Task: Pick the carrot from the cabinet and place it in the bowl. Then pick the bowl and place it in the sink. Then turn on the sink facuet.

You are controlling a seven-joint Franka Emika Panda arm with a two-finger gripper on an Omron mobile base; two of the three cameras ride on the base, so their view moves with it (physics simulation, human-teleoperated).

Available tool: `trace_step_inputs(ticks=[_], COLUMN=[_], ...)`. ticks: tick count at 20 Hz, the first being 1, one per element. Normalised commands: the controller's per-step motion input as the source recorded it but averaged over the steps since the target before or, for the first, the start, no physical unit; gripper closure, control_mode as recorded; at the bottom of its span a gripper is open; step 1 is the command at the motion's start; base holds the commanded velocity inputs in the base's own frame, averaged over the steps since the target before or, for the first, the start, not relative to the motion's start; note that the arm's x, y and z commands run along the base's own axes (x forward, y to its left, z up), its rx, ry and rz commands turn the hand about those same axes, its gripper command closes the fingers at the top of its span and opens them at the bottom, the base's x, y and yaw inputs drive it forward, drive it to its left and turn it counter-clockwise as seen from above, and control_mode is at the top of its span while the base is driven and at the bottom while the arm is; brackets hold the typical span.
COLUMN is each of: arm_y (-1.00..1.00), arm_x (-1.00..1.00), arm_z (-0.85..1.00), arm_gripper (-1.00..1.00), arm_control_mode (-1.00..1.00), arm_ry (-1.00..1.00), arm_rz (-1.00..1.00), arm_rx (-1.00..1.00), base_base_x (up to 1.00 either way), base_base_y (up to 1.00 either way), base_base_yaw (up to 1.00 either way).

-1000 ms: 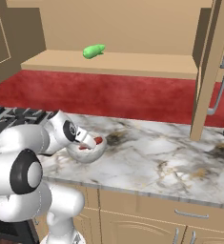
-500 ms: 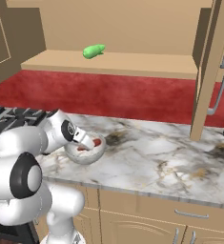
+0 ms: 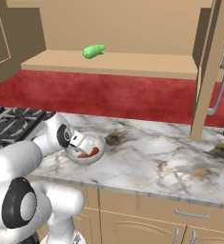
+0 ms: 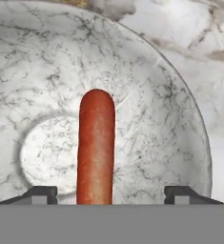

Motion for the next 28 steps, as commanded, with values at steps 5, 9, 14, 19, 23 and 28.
trace_step_inputs(ticks=[5, 9, 14, 19, 23, 28], arm_y=[0.05, 0.43, 0.39, 0.03, 0.01, 0.07], arm_x=[-0.33, -0.29, -0.04, 0.04, 0.01, 0.00], arm_z=[0.40, 0.53, 0.10, -0.17, -0.06, -0.07], arm_gripper=[-1.00, -1.00, -1.00, -1.00, -1.00, -1.00], arm_control_mode=[-1.00, -1.00, -1.00, -1.00, -1.00, -1.00], arm_ry=[0.00, 0.06, 0.05, 0.04, 0.04, 0.07], arm_rz=[0.00, 0.09, 0.20, 0.24, 0.27, 0.23], arm_rx=[0.05, 0.01, -0.04, -0.07, -0.07, -0.07], base_base_x=[0.00, 0.00, 0.00, 0.00, 0.00, 0.00], base_base_y=[0.00, 0.00, 0.00, 0.00, 0.00, 0.00], base_base_yaw=[0.00, 0.00, 0.00, 0.00, 0.00, 0.00])
